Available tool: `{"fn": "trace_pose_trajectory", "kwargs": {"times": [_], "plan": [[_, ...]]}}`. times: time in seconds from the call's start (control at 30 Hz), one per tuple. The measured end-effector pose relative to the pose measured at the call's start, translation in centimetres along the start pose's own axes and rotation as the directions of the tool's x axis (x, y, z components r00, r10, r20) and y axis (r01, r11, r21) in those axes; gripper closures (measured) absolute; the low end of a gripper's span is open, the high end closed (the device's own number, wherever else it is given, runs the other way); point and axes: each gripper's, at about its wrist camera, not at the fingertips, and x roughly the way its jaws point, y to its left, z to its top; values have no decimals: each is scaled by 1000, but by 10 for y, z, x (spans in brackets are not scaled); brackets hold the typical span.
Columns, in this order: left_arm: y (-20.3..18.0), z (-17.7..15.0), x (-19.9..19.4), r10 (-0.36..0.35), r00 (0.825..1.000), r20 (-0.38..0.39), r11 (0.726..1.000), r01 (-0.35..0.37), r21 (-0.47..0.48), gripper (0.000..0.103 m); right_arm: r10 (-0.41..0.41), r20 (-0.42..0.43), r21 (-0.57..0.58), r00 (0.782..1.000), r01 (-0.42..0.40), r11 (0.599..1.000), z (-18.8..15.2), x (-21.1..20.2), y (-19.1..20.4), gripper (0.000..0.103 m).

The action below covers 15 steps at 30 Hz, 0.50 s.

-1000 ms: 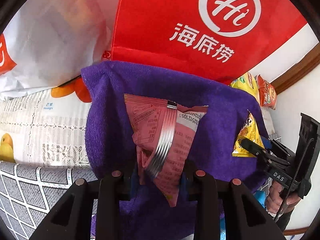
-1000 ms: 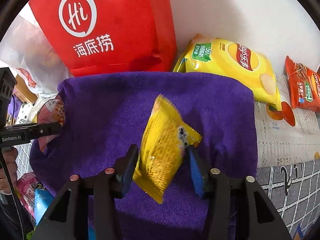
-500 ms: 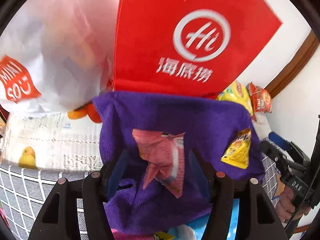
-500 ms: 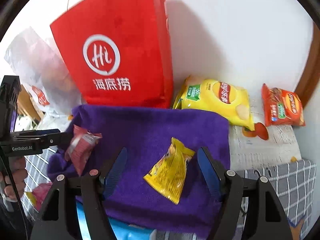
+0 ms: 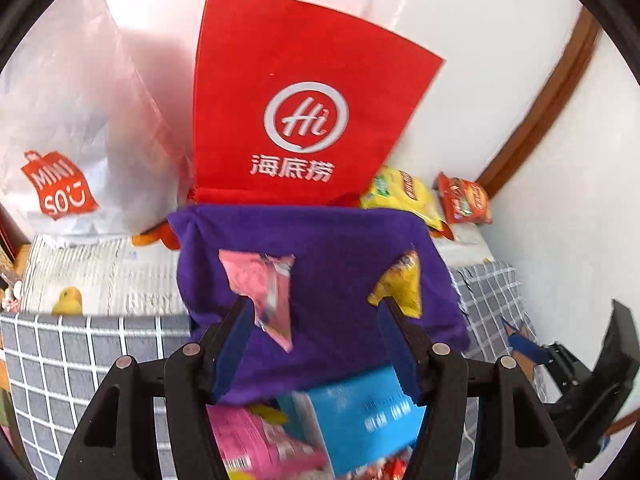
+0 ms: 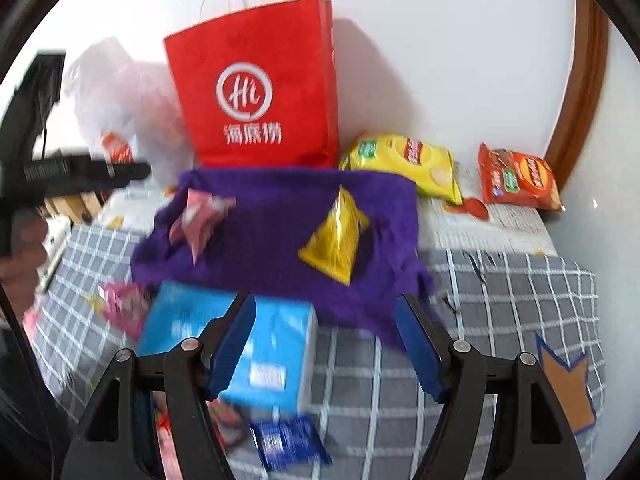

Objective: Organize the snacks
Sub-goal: 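Grasp the blue packet with the right tool while the left tool returns to the pile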

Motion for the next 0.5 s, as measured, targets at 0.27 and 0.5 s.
{"fn": "trace_pose_trajectory", "kwargs": {"times": [0.27,0.5], "plan": [[4,-48,-20,20,999,-44,1000,-21,-16,41,29,-99,-14,995,-31,999,-59,12,6,31],[15,-88,-34,43,998,-56,998,-45,-37,41,82,-154,-52,985,-91,994,-90,26,13,31]]}}
